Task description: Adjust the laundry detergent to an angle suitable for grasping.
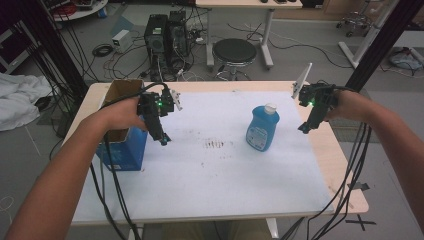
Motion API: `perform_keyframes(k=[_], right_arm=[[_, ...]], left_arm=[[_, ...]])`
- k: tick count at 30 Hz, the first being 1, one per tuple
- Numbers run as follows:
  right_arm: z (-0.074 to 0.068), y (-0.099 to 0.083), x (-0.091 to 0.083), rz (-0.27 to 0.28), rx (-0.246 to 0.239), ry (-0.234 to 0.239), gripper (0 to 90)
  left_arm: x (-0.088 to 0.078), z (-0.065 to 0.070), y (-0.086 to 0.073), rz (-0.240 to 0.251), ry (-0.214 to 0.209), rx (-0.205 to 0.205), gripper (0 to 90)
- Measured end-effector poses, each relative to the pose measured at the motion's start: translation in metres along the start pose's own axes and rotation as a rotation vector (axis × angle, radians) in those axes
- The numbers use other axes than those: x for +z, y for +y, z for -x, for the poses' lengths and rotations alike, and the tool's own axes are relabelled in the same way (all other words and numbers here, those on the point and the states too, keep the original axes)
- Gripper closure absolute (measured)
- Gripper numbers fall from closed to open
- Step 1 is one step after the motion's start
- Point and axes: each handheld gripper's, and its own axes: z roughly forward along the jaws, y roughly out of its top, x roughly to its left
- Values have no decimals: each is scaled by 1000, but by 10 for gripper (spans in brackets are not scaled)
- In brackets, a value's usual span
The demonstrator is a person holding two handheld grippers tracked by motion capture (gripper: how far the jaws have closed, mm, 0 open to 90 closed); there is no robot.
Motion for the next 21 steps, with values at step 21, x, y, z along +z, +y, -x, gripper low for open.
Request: perform_keyframes(k=[21], right_arm=[[-3,-1,-4,14,-10,-8,18]], left_arm=[[-3,8,1,-8,17,-1,74]])
